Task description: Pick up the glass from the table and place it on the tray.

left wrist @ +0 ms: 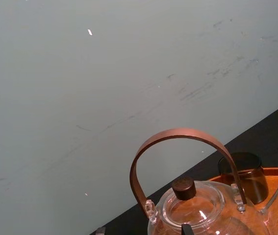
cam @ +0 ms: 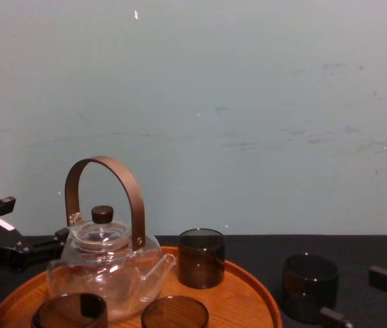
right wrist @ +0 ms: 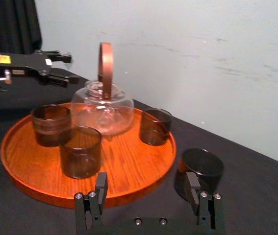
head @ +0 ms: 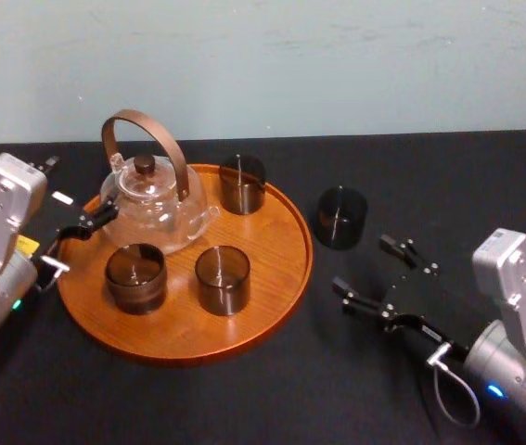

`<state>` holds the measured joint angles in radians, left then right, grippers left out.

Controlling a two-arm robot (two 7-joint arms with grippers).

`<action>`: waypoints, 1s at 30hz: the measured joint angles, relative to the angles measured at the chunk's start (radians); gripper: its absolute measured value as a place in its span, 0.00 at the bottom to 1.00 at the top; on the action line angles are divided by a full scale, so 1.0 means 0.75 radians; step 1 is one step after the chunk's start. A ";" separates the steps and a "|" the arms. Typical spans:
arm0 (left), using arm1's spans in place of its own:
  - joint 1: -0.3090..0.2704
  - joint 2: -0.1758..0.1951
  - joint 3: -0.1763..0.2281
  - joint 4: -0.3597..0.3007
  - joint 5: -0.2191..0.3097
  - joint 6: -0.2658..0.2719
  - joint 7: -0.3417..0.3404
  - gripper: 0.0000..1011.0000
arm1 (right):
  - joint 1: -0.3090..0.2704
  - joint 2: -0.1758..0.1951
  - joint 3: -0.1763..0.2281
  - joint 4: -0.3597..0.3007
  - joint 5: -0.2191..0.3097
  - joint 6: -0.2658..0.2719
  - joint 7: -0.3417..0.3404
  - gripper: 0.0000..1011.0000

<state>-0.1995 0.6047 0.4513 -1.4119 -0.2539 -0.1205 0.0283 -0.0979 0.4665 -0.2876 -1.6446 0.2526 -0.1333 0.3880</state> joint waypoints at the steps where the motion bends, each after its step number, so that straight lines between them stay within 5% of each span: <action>1: 0.000 0.000 0.000 0.000 0.000 0.000 0.000 0.99 | -0.008 0.001 0.013 0.002 0.003 -0.002 -0.002 0.99; 16: 0.000 0.000 0.000 0.000 0.000 0.000 0.000 0.99 | 0.001 -0.023 0.094 0.072 0.017 0.007 -0.021 0.99; 30: 0.000 0.000 0.000 0.000 0.000 0.000 0.000 0.99 | 0.132 -0.069 0.104 0.212 0.058 0.064 0.003 0.99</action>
<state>-0.1995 0.6047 0.4514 -1.4119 -0.2539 -0.1205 0.0283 0.0010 0.4144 -0.2094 -1.4858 0.2959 -0.0855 0.3899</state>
